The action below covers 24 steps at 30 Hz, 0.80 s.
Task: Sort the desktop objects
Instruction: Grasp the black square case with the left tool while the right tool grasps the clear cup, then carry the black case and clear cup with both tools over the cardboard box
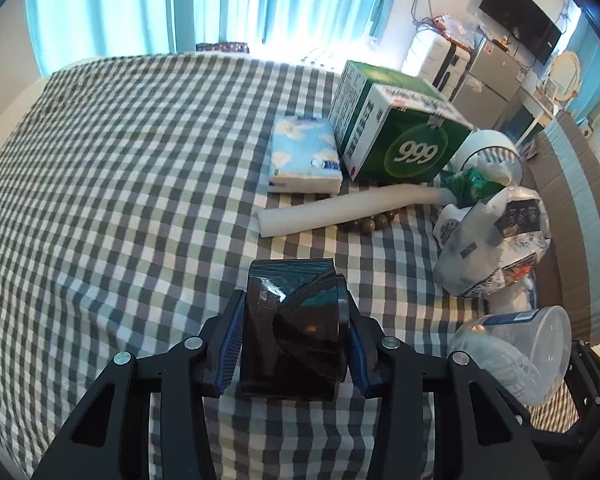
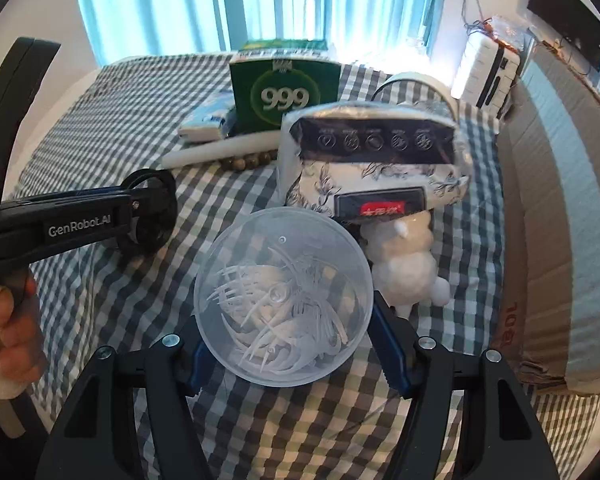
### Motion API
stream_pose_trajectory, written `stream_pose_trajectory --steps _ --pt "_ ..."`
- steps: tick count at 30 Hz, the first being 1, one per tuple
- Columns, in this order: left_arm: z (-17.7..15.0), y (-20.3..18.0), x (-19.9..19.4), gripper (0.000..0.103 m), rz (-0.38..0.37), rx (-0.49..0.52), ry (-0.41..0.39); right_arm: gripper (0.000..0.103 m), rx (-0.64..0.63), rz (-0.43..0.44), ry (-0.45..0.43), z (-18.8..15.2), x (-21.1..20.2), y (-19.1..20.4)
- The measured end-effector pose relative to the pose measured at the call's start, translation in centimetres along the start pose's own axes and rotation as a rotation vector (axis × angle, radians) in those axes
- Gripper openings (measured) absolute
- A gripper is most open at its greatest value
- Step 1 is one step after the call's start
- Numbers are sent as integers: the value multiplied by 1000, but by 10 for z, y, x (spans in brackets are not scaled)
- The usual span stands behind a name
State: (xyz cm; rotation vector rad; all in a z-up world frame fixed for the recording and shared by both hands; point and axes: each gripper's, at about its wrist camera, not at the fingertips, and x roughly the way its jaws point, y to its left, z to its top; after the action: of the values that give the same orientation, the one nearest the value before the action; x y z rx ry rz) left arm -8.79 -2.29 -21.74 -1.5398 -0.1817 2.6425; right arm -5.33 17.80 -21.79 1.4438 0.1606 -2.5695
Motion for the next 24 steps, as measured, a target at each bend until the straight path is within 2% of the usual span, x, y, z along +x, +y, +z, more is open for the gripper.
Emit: stream_pose_trajectory --steps 5,24 --pt "8 -5 -19 46 17 46 -65 66 14 4 -27 -1 -7 -1" --pt "19 -9 -120 46 64 80 -279 66 38 -14 -235 35 -78 9"
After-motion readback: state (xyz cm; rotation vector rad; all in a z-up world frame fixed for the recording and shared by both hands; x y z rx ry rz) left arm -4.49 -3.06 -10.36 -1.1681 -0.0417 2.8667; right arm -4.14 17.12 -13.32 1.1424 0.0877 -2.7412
